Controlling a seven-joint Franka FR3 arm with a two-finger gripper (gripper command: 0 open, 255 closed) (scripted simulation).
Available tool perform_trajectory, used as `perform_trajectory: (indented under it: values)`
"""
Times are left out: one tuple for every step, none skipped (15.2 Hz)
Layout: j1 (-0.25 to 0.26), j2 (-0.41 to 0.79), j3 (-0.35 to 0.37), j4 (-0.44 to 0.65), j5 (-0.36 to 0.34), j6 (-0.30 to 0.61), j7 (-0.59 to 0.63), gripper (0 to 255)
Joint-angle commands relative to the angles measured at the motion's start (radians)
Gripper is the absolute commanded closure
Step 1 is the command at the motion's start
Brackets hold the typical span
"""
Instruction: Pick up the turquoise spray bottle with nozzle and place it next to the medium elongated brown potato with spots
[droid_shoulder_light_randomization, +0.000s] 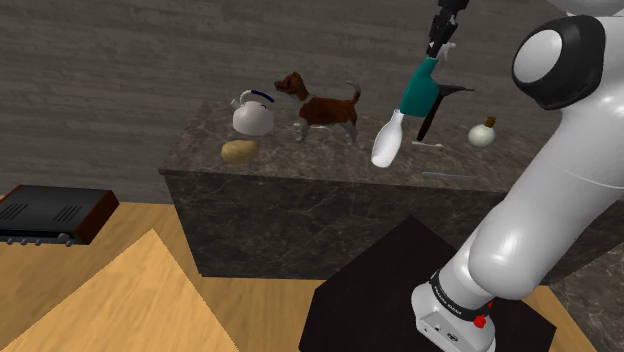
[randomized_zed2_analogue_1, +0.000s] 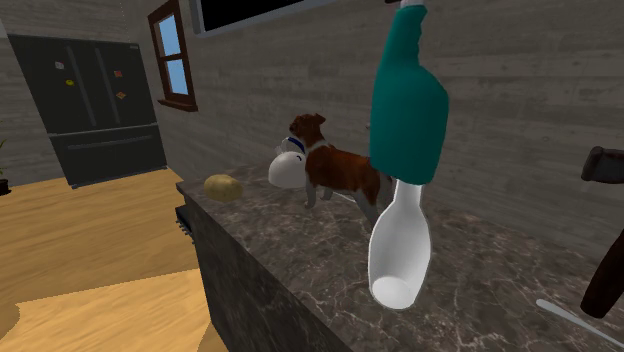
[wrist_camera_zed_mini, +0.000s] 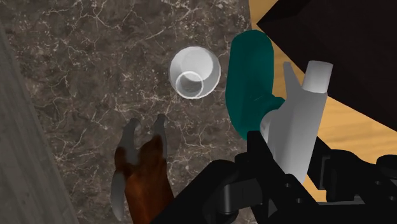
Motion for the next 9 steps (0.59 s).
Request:
perform_trajectory:
  values:
    - [-0.012,0.026,-0.007,0.057,0.019,-0.038,-0.012,255]
    - [-0.019,0.040,-0.011,0.086,0.030,-0.057,-0.018,255]
    - [-0.028,0.055,-0.014,0.117,0.041,-0.077,-0.024,255]
    - [-0.037,0.071,-0.018,0.149,0.054,-0.097,-0.031,255]
    - [-0.045,0.083,-0.020,0.172,0.063,-0.112,-0.036,255]
    - [-0.022,0.070,-0.008,0.146,0.052,-0.094,-0.007,255]
    - [-0.001,0.060,0.003,0.123,0.043,-0.078,0.021,255]
    - [0.018,0.052,0.015,0.102,0.036,-0.062,0.047,255]
    - [0.036,0.046,0.025,0.084,0.030,-0.047,0.073,255]
